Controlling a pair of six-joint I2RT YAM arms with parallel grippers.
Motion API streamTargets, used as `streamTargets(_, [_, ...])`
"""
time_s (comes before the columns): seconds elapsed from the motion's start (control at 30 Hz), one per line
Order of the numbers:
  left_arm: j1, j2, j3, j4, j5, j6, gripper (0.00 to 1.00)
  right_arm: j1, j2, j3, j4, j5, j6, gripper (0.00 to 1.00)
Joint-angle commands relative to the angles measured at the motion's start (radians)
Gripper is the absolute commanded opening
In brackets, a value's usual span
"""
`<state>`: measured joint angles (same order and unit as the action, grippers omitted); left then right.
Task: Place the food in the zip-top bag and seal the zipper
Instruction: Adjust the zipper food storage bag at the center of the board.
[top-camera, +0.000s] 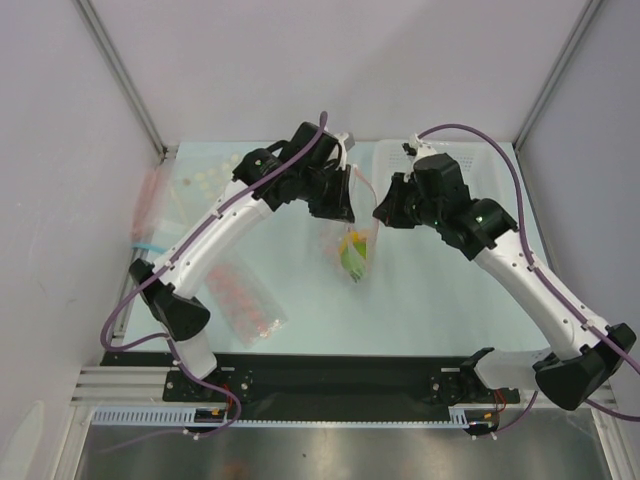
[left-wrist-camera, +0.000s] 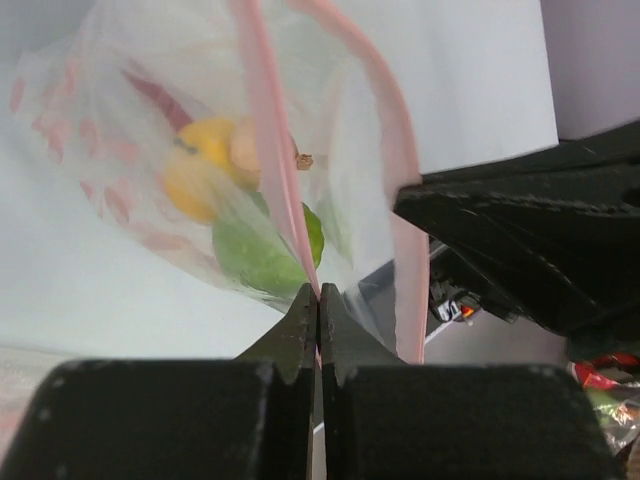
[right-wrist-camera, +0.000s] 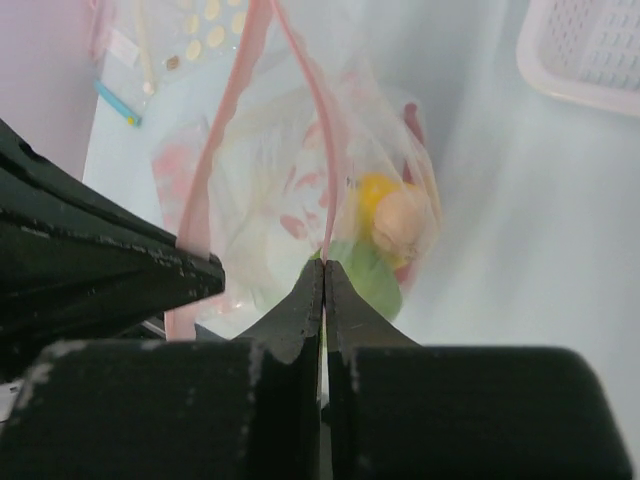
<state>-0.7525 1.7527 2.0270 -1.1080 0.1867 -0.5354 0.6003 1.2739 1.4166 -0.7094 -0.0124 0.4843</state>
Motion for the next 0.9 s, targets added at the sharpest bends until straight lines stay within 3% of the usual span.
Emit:
streamTargets(0.0, [-0.022,-0.015,0.043,-0.026,-0.007,-0.023,0.00,-0.007,-0.039,0.009,0.070,-0.018,-0.026,0.00])
streamTargets(0.23, [-0.022,-0.045,-0.097,0.080,0.017,-0.043,0.00,-0.011,-0.054,-0.031,0.119,-0.082,-0.027,0.00])
streamTargets(0.53, [-0.021,-0.035,-0.091,0.123,-0.001,-0.054,0.00,-0.011,-0.119,-0.149,0.179,-0.172,0.005,0.02])
streamTargets(0.57, [-0.022,-0.035,-0.091,0.125,-0.004,-0.054,0.00,-0.010,-0.122,-0.163,0.182,-0.176,0.005,0.05])
streamTargets(0.6, [-0.022,-0.036,-0.093,0.128,-0.003,-0.060,0.00,-0.011,-0.128,-0.169,0.186,-0.181,0.007,0.17])
streamTargets(0.67, [-0.021,-0.038,-0.103,0.142,0.003,-0.063,0.00,-0.011,-0.143,-0.177,0.189,-0.184,0.010,0.30])
streamTargets(0.7, [-0.022,-0.039,-0.106,0.146,0.008,-0.069,0.00,-0.011,-0.146,-0.186,0.191,-0.190,0.011,0.43])
streamTargets(0.8, [-0.021,-0.044,-0.126,0.171,0.020,-0.086,0.00,-0.010,-0.162,-0.203,0.194,-0.202,0.023,0.63])
streamTargets(0.87, [-0.022,-0.045,-0.137,0.185,0.026,-0.094,0.00,-0.005,-0.179,-0.229,0.209,-0.204,0.033,0.68])
